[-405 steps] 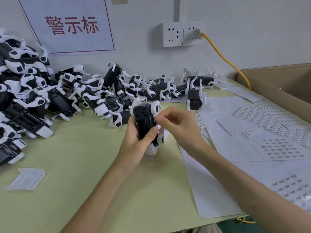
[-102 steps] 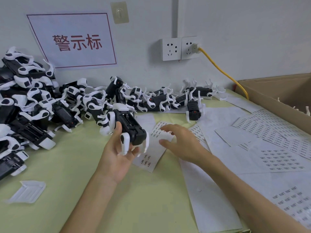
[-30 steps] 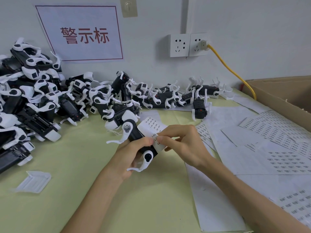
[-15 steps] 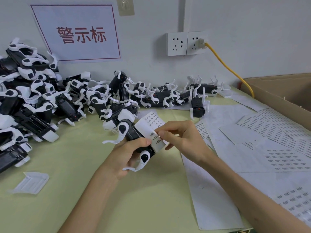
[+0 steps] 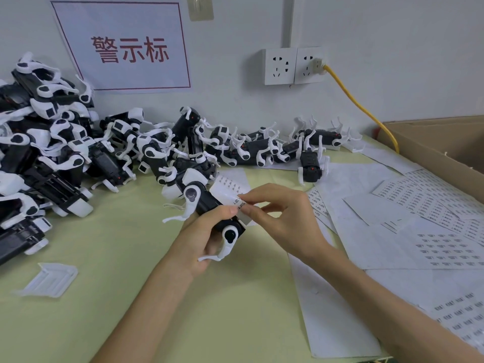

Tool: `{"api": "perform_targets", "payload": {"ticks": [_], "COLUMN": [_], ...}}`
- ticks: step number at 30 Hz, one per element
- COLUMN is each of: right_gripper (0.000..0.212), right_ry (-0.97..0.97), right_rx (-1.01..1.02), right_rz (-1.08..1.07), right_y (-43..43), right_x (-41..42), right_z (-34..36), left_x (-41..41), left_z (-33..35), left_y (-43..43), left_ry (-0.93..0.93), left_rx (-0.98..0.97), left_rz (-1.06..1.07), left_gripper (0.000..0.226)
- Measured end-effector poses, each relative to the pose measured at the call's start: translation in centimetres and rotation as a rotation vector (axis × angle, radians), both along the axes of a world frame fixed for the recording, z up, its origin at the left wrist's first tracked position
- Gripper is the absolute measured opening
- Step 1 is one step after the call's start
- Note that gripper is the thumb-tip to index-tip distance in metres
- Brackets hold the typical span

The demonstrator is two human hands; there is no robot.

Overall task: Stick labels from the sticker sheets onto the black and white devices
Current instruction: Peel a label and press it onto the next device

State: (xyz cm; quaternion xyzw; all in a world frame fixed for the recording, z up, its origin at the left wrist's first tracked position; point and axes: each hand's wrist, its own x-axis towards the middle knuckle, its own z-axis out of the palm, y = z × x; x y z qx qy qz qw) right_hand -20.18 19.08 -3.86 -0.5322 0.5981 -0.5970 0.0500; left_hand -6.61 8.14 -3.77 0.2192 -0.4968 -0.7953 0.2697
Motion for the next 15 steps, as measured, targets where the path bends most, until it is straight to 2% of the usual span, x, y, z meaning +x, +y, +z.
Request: {"api": "perform_targets", "payload": {"ticks": [3,7,15], "right_gripper": [0.013,0.013,0.015], "right_ry": [-0.033,-0.085,-0.069], "right_rx": [-0.017,-0.044,-0.033], "right_rz": [-0.036,-0.023,-0.007], "right_y": [0.03,0.14,0.2], "right_x": [0.23,0.38,0.48], "right_z": [-0.2,-0.08,-0.02], "left_x": [0.03,0.02,0.0], "left_z": [0.1,0.25,0.22], "left_y": [0.14,0.35,0.48], "left_ry": [-0.01,0.011,0.014], "left_rx": [0.033,0.048,0.041], "left_rz": [0.007,0.003,-0.013], "left_gripper": [0.052,0.021,0.02]}}
